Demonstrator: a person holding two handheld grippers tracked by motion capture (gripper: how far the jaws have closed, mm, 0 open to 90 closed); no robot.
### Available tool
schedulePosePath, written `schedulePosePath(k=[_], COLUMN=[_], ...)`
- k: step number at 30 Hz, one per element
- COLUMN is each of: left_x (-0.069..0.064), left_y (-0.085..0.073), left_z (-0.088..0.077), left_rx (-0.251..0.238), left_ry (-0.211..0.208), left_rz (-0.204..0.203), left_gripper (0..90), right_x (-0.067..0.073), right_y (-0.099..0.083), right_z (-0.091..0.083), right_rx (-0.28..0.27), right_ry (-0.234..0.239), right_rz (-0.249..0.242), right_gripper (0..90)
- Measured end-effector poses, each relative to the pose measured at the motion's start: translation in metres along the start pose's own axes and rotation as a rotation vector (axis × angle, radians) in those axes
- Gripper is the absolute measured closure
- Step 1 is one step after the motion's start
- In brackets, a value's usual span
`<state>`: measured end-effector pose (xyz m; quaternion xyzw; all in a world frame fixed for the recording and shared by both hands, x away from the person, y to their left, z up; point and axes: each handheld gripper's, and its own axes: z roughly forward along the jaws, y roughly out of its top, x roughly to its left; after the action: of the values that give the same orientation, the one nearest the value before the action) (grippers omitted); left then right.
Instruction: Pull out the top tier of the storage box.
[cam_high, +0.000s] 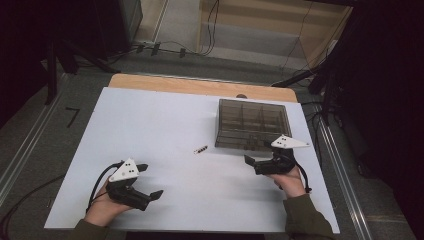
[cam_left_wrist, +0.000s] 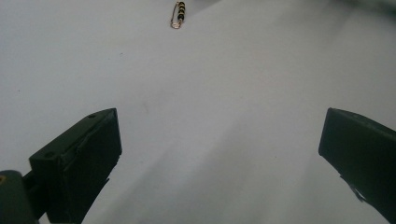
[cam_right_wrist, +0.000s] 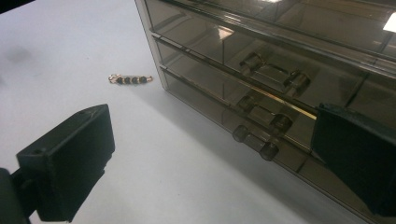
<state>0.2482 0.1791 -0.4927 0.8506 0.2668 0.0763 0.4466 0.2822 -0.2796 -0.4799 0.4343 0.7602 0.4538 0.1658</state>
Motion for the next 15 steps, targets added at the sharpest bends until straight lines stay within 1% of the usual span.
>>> schedulePosePath(k=[4,7,8,11,15], left_x=[-0.0004,-0.001,-0.0011,-0.0013,-0.001], left_y=[-0.0005,-0.0005,-0.0005,-0.0001,-0.0003], left_z=[-0.0007,-0.0009,-0.0007,-0.0004,-0.0005], left_rx=[0.002,0.004,0.005,0.004,0.008], left_ry=[0.001,-0.001,-0.002,-0.004,-0.001], left_rz=[0.007,0.009,0.011,0.015,0.015], left_gripper=[0.0,0.0,0.0,0.0,0.0], right_x=[-0.0009,-0.0004,-0.0005,-0.0006,-0.0004], right_y=[-0.001,-0.0014,-0.0016,-0.0021,-0.0031], right_z=[0.0013,0.0021,0.0025,0.0023,0.0025], right_rx=[0.006,0.005,0.006,0.008,0.013], right_ry=[-0.002,-0.003,-0.01,-0.011,-0.037], right_rz=[-0.006,-0.019,-0.027,-0.027,-0.033], right_gripper=[0.0,0.0,0.0,0.0,0.0])
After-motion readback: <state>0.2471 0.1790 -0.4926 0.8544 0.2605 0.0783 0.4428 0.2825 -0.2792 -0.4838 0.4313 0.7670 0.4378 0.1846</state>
